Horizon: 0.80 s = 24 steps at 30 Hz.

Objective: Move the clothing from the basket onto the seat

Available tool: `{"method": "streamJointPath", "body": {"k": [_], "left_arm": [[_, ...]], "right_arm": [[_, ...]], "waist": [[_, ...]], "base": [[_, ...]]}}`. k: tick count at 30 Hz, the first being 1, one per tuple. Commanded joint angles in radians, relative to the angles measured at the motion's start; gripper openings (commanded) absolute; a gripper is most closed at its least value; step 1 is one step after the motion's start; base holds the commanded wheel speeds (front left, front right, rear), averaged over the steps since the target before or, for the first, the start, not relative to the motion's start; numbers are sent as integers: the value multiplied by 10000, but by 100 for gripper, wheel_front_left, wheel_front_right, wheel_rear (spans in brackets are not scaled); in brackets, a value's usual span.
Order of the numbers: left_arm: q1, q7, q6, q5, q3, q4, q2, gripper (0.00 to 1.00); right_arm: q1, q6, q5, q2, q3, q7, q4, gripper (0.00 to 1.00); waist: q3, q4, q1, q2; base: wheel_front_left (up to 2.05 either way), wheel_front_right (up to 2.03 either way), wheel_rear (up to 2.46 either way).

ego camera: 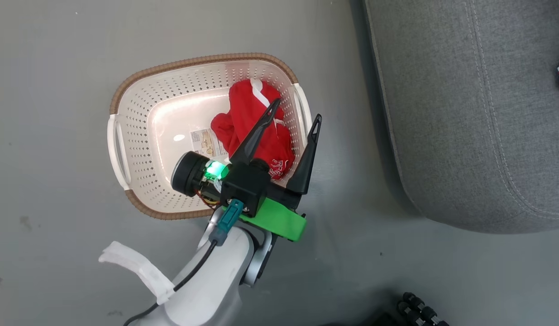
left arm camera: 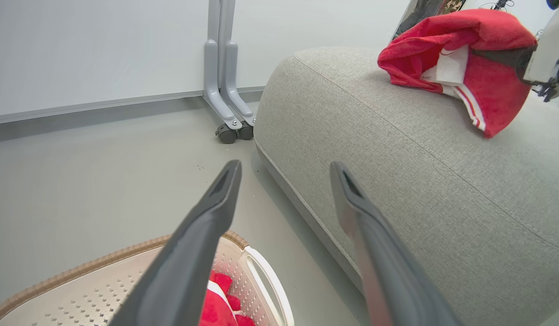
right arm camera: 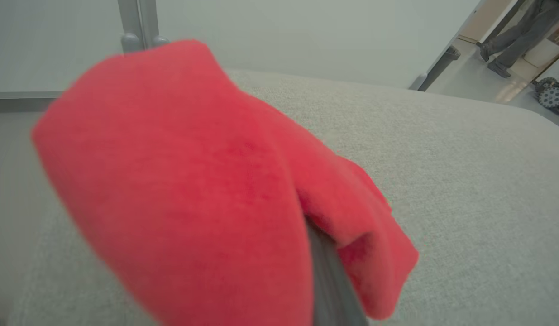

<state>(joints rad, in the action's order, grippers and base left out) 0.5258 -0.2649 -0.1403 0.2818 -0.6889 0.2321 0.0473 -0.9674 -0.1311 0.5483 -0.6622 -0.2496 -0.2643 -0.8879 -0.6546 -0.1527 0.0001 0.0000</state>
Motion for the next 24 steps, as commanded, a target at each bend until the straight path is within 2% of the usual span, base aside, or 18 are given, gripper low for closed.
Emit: {"method": "streamJointPath", "body": {"k": [1, 2, 3, 12, 24], "left_arm": [[81, 10, 24, 49, 1, 38, 57, 100], [49, 10, 35, 36, 17, 63, 57, 100], [6, 10, 50, 48, 35, 87, 57, 100], [-377, 10, 254, 251, 353, 177, 59, 100], [-1614, 10, 839, 627, 1205, 105, 56, 100]], "right_arm": [[-5, 6, 193, -33, -169, -2, -178, 0], [-62, 6, 339, -50, -263, -2, -267, 47], [-27, 6, 505, 3, -394, -1, -388, 100], [277, 6, 951, -37, -1540, -1, -731, 100], [1154, 6, 1287, -291, -3373, -1, -140, 100]], "waist": [[61, -19, -1, 0], [104, -35, -1, 0], [160, -55, -1, 0], [1021, -223, -1, 0], [3232, -430, -1, 0]], "base": [[0, 0, 0], [0, 0, 0], [0, 0, 0], [0, 0, 0], [0, 0, 0]]}}
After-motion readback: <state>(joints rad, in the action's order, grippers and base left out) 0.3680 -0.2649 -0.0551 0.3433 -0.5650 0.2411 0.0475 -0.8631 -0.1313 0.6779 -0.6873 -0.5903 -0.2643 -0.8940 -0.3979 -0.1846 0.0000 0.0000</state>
